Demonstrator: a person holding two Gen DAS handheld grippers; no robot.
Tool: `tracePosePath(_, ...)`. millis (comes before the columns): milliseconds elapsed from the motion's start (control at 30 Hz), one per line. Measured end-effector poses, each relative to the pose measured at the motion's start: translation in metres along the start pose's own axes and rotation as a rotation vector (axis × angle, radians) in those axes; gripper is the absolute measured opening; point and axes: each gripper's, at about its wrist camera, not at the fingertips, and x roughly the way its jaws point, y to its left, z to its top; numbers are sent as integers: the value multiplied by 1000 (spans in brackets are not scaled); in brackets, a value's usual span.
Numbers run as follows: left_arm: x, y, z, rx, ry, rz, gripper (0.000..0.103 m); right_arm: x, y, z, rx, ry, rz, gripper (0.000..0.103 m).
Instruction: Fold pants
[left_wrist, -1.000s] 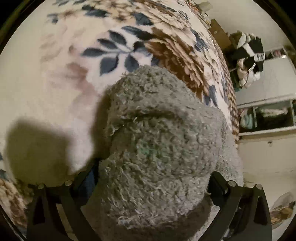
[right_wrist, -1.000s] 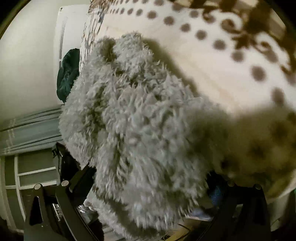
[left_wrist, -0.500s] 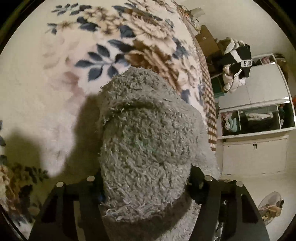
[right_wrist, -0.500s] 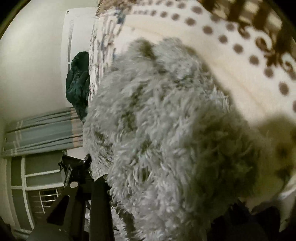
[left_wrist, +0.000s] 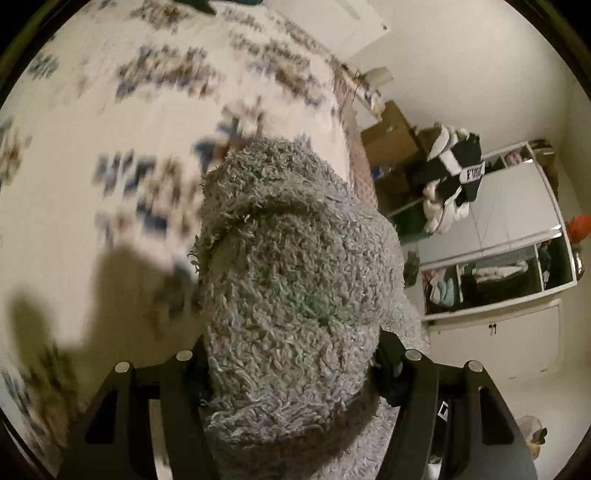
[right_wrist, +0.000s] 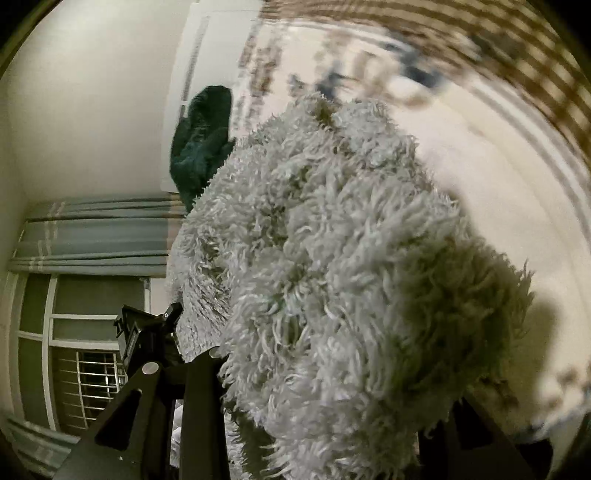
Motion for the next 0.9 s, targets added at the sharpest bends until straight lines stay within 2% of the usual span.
tracePosePath(100, 5, 3, 64, 23, -26, 0, 61, 42, 32, 48, -30, -25, 2, 36)
tracePosePath(233, 22, 27, 145, 34, -36, 18, 62, 121, 65, 116, -40, -47, -9, 36)
tracePosePath(333, 43, 54, 200, 43, -37, 46, 62, 187, 73, 160, -37, -49, -25, 36)
tracePosePath(433, 65, 88, 241, 39, -23, 73, 62, 238, 69, 179, -25, -38, -44, 36)
tracePosePath(533, 84, 124, 268, 13, -3, 107, 62, 276, 56, 185, -29, -11, -82, 36)
tracePosePath(633, 99, 153, 277, -27, 27, 129, 64, 308, 54, 196, -39, 15, -135, 36)
tracePosePath(733, 99, 160, 273, -32, 37, 113, 68, 316, 48, 201, -29, 18, -154, 41)
tracePosePath(900, 99, 152, 273, -7, 50, 122, 70, 310, 36, 195, 21, 3, -151, 41)
